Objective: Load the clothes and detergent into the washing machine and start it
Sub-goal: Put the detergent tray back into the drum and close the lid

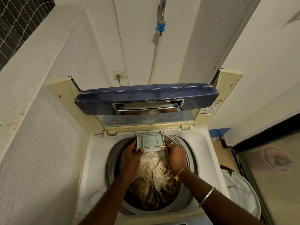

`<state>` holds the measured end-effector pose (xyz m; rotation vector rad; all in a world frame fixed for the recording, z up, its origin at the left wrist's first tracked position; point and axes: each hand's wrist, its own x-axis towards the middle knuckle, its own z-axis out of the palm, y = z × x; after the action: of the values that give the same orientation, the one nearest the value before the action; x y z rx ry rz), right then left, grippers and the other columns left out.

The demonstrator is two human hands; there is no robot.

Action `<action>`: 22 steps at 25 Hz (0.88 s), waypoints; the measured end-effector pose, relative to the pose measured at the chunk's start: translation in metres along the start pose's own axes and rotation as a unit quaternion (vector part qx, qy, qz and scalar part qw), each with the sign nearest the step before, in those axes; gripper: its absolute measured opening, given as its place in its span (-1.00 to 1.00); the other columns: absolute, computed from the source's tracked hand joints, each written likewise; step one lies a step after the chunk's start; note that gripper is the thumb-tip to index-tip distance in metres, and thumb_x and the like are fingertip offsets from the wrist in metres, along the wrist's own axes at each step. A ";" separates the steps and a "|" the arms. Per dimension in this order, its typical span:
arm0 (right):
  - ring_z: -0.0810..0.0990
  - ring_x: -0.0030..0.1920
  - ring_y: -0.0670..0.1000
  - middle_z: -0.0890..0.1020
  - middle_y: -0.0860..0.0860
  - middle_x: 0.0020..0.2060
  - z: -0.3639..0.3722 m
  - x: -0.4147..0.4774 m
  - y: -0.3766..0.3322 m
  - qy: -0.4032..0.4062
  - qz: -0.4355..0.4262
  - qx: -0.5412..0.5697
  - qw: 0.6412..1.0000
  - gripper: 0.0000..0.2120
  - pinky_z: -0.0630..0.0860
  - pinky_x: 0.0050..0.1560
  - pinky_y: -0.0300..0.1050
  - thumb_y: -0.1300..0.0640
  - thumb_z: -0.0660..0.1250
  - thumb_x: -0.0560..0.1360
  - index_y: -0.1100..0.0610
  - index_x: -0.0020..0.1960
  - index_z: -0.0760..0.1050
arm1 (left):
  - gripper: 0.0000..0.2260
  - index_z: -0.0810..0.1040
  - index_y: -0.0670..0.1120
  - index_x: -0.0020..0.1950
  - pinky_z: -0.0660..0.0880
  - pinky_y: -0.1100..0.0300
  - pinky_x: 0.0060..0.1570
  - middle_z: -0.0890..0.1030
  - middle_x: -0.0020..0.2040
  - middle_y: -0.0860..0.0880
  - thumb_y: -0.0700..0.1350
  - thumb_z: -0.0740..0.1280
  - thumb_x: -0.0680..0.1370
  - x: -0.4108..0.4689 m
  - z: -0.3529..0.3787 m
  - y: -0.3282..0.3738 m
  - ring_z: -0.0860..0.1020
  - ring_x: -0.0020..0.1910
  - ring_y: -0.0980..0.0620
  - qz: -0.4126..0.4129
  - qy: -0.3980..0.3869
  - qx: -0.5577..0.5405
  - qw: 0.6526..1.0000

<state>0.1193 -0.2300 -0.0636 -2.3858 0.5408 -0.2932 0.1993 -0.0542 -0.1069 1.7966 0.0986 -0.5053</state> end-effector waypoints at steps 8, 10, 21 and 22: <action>0.67 -0.18 0.01 0.69 -0.05 -0.21 0.000 -0.004 -0.001 0.009 0.011 -0.011 1.000 -0.83 0.36 -0.19 -0.29 0.19 0.39 0.54 0.06 0.10 0.67 | -0.54 0.50 0.15 0.41 0.59 -0.26 0.11 0.67 0.15 0.15 -0.13 0.44 0.53 0.006 0.000 -0.007 0.64 0.14 0.01 -0.002 0.001 -0.010 1.000; 0.68 -0.14 0.00 0.71 -0.04 -0.17 0.000 -0.004 -0.002 0.012 0.007 -0.009 1.000 -0.79 0.37 -0.16 -0.31 0.19 0.39 0.55 0.05 0.16 0.66 | -0.54 0.50 0.16 0.40 0.60 -0.24 0.10 0.67 0.16 0.14 -0.13 0.44 0.53 0.007 0.000 -0.009 0.64 0.15 0.02 0.004 0.004 -0.009 1.000; 0.69 -0.03 0.02 0.72 0.04 -0.04 0.010 -0.005 0.005 0.002 0.011 0.001 1.000 -0.72 0.46 -0.02 -0.30 0.15 0.39 0.56 0.07 0.26 0.61 | -0.53 0.49 0.07 0.43 0.61 -0.24 0.07 0.67 0.14 0.10 -0.18 0.43 0.55 0.010 -0.002 -0.010 0.64 0.13 -0.01 0.004 0.012 -0.004 1.000; 0.68 -0.02 0.01 0.72 0.04 -0.02 0.010 -0.004 0.006 0.003 0.010 0.000 1.000 -0.72 0.46 -0.01 -0.30 0.14 0.38 0.56 0.06 0.27 0.61 | -0.54 0.49 0.07 0.43 0.61 -0.24 0.07 0.66 0.12 0.13 -0.19 0.43 0.55 0.010 -0.001 -0.009 0.64 0.13 -0.01 -0.003 0.011 -0.008 1.000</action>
<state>0.1170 -0.2264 -0.0755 -2.3793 0.5683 -0.2915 0.2057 -0.0523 -0.1182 1.7871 0.1231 -0.4875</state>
